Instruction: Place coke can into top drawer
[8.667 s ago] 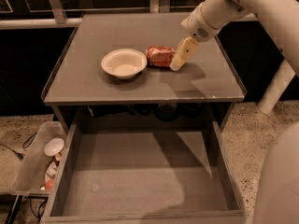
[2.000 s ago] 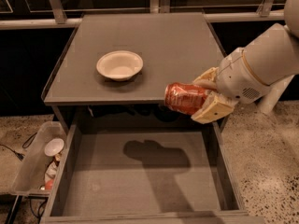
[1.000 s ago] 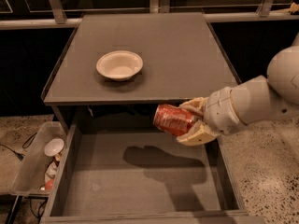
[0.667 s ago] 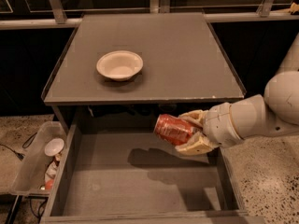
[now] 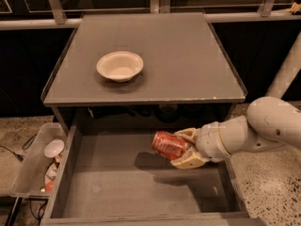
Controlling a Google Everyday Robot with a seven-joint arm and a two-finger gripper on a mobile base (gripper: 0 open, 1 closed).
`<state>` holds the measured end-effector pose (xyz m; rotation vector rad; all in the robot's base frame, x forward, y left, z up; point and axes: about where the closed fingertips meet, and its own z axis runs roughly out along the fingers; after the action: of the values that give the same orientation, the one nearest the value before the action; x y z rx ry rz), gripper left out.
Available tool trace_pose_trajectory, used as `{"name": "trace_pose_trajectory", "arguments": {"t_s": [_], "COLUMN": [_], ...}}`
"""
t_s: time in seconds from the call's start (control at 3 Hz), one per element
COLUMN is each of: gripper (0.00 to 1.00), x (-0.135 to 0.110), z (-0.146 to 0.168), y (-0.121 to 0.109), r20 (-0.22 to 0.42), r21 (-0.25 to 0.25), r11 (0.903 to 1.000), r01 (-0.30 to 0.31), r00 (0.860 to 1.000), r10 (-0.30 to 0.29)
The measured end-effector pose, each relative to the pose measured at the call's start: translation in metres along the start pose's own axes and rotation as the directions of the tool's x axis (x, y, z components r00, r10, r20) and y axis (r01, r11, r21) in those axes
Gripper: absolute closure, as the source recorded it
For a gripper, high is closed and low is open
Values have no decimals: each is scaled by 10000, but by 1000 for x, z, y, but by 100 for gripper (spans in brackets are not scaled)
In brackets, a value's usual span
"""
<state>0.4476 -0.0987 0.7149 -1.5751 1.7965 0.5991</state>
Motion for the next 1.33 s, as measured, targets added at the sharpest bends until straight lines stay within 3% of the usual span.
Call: {"name": "trace_pose_trajectory", "arguments": {"t_s": [0.33,0.67,1.33], "gripper": [100,100,100], "x": [10,10,40], "z": [19,19,61], "y": [-2,-2,2], "r20": [-307,-307,121], "r21": [-285,-285,-312], "r11": [9994,9994,9936], "r01": [-186,-186,-1084], "r00": [9994,9994,9940], "r10": [177,177,1088]}}
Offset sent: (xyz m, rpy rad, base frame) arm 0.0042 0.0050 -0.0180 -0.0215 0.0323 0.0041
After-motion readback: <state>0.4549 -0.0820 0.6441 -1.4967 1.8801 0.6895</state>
